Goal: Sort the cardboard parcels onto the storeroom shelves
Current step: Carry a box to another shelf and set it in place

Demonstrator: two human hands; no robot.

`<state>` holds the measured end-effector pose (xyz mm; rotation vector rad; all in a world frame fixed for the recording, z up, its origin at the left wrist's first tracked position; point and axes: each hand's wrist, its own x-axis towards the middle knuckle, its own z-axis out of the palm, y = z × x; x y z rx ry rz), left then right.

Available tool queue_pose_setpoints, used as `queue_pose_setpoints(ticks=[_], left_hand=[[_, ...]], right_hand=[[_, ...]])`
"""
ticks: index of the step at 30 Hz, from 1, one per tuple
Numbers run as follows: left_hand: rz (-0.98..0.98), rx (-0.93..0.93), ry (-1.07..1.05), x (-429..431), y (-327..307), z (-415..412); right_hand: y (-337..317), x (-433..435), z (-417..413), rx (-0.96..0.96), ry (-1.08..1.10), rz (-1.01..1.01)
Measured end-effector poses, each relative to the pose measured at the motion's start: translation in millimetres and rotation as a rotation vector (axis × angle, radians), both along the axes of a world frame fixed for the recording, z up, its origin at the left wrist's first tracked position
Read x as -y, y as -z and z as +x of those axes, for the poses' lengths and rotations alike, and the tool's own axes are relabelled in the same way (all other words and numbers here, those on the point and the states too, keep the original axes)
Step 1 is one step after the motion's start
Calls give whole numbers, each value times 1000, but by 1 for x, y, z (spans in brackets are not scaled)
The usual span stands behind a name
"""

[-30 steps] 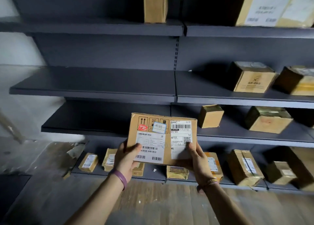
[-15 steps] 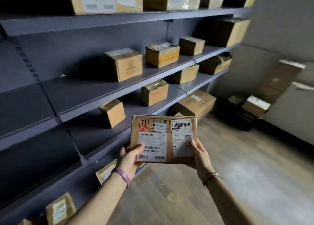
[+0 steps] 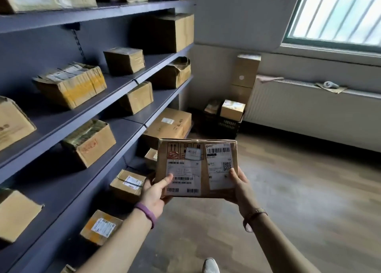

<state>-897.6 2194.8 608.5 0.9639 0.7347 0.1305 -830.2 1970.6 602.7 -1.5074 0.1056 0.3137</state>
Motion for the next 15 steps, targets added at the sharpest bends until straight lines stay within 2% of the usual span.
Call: queue_pose_setpoints(ticks=[6,15], left_hand=[[-9,-23,25,31,5,147],[-21,31,80,52,-12,340]], right_hand=[[0,34,138,-49,45,4],[-20,61,311,18,102,57]])
